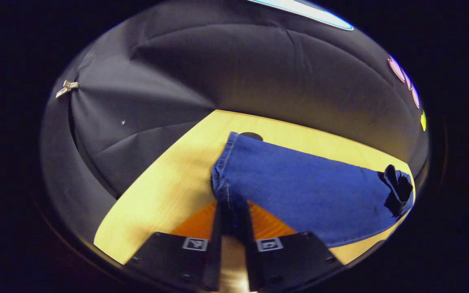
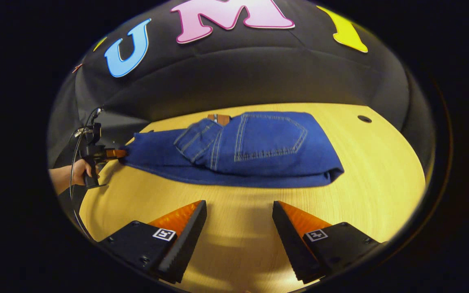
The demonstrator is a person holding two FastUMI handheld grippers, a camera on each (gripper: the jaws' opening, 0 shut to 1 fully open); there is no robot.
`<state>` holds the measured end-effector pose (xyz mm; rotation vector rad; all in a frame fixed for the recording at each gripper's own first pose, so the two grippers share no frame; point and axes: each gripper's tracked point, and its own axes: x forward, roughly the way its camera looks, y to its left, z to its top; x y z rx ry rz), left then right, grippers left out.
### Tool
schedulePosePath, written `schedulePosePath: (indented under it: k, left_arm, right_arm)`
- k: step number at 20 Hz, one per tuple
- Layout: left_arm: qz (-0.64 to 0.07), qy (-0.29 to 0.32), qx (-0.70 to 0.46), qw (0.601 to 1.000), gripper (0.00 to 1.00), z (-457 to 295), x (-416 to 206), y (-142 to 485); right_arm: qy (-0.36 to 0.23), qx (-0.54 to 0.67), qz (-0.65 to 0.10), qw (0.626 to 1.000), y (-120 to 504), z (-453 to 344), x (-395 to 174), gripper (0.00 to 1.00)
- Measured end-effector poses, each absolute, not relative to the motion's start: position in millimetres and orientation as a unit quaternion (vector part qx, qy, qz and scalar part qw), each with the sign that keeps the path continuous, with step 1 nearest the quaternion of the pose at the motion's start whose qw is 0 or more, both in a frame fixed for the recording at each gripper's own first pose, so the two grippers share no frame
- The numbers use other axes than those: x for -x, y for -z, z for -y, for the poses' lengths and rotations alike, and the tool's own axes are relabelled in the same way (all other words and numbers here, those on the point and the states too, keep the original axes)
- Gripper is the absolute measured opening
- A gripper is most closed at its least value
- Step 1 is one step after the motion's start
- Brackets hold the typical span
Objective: Grasp the waist and the cuffs of the jeans and fold them to make the two legs overlap; first hold the waist and fold one-third of the jeans toward the cuffs, then hold the cuffs and fold the remaining one-third in the same direction to finish folding.
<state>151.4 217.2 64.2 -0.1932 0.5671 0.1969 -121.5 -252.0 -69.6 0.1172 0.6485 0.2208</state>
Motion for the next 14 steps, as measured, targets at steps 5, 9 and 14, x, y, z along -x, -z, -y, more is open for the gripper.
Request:
schedulePosePath:
  k: [5, 9, 14]
  left_arm:
    - [-0.269, -0.088, 0.129, 0.950, 0.10, -211.8, -152.6, -67.9]
    - [-0.249, -0.096, 0.146, 0.952, 0.06, -214.2, -153.7, -102.1]
    - [-0.173, -0.063, 0.092, 0.979, 0.06, -169.7, -132.0, -222.0]
  right_arm:
    - [-0.091, -0.061, -0.289, 0.951, 49.2, 266.2, 108.1, 0.99]
    - [-0.056, -0.067, -0.252, 0.964, 18.5, 288.0, 91.2, 0.99]
    - [-0.019, -0.059, -0.228, 0.972, -12.1, 336.3, 89.6, 0.99]
